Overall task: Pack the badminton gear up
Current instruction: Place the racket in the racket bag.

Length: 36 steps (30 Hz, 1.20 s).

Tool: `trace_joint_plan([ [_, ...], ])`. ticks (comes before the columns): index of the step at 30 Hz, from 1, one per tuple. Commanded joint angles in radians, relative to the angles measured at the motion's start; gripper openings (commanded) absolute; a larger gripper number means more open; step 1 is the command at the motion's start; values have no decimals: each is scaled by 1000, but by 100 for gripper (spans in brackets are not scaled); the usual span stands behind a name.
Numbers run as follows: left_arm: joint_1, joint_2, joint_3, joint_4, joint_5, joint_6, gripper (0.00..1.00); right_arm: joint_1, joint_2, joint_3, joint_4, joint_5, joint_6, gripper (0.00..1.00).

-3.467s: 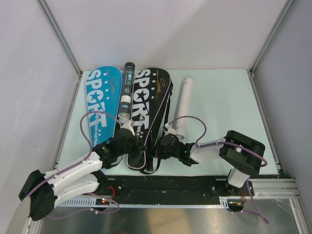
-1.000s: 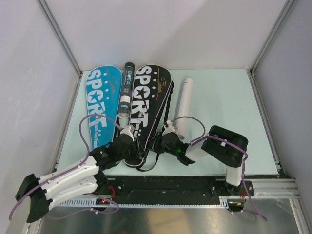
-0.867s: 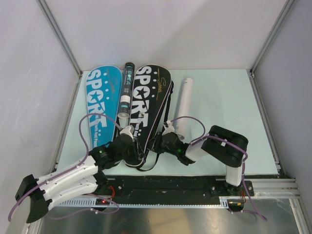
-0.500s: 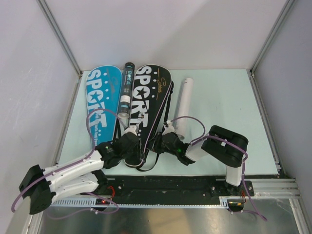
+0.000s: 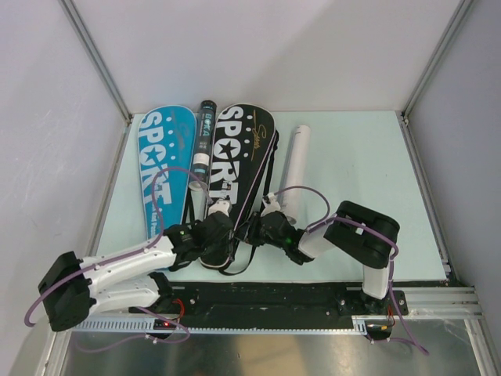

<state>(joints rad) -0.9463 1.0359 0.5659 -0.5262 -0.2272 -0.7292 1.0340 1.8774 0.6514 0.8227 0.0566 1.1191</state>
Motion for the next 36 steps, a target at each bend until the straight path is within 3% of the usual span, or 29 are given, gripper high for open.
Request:
trace_joint_plan([
  [1, -14, 43, 46, 4, -48, 45, 33, -19, -52, 42, 80, 8, -55, 16],
  [4, -29, 34, 54, -2, -57, 42, 10, -25, -56, 42, 80, -14, -43, 17],
  [7, -37, -27, 53, -15, -58, 21, 1, -45, -53, 42, 113, -57, 2, 19],
  [13, -39, -131, 2, 39, 31, -57, 0, -59, -51, 58, 202, -43, -7, 18],
  [21, -40, -114, -55, 118, 85, -132, 0, -34, 62, 105, 266, 3, -14, 23],
  [27, -40, -141, -99, 152, 90, -190, 0, -17, 89, 106, 242, 52, -28, 33],
  [36, -40, -245, -153, 171, 49, -235, 0, 9, -27, 106, 75, 95, -68, 59],
])
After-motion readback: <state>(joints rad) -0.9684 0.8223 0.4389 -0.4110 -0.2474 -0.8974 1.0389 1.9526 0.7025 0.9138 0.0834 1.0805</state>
